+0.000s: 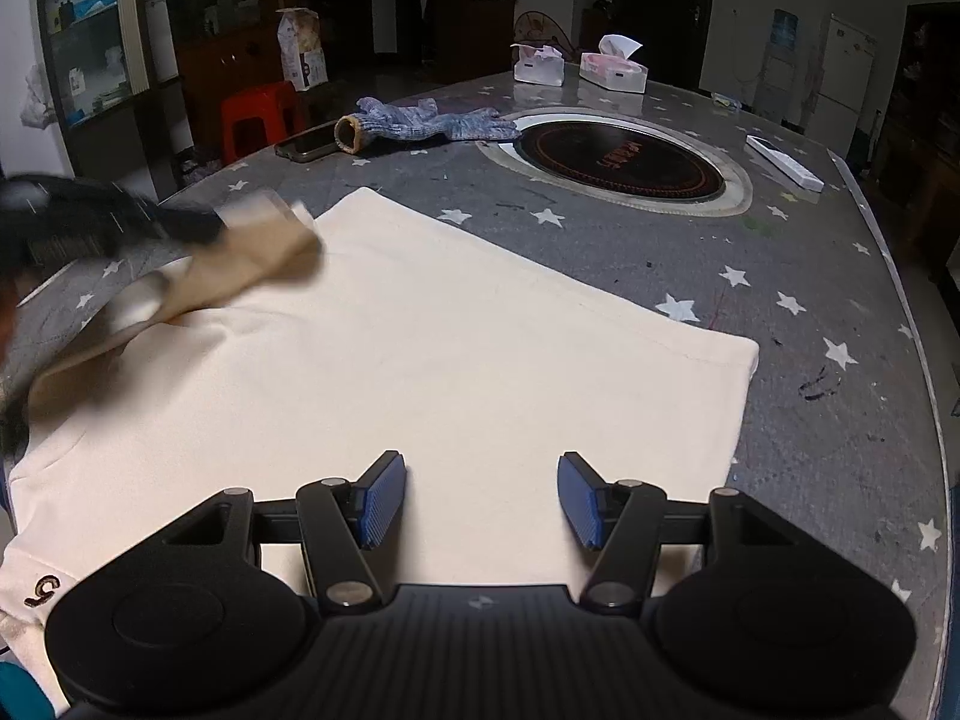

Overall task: Fold clothes
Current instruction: 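Release the sleeve with the left gripper and lift it away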

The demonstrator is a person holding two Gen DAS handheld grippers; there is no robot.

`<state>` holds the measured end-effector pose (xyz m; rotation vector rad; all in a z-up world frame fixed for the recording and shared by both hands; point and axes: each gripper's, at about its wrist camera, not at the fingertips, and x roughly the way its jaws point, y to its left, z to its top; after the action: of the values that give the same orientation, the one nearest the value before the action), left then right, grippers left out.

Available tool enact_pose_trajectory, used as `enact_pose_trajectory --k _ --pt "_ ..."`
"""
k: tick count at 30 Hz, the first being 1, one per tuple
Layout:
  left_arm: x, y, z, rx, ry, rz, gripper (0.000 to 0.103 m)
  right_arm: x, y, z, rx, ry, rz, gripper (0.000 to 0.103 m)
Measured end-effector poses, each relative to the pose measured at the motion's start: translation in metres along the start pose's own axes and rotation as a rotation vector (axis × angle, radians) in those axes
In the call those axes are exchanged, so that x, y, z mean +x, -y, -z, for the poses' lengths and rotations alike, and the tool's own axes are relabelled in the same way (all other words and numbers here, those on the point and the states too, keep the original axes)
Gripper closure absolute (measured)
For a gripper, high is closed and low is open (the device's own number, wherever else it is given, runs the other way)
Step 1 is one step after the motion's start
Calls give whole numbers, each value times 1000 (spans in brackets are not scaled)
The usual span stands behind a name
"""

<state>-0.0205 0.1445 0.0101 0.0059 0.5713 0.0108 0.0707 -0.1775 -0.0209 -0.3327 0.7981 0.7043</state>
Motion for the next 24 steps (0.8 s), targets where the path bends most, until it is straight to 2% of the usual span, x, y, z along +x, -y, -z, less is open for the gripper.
enact_pose_trajectory --k 8,10,15,17,21,24 --pt "-58 -75 4 -201 97 -175 100 -1 -1 0 -1 0 6 45" --pt "-65 -89 16 -230 78 -220 100 -1 -1 0 -1 1 9 45" --pt "-61 -109 46 -241 -41 -340 100 -3 -1 0 5 8 10 45" --pt "-60 -111 50 -272 -59 -315 100 -6 0 -1 8 18 17 45" --pt "-57 -88 42 -216 -35 -213 98 -11 8 -2 34 28 39 45" --pt "-37 -75 39 -169 -69 -170 97 -8 16 -1 67 17 66 45"
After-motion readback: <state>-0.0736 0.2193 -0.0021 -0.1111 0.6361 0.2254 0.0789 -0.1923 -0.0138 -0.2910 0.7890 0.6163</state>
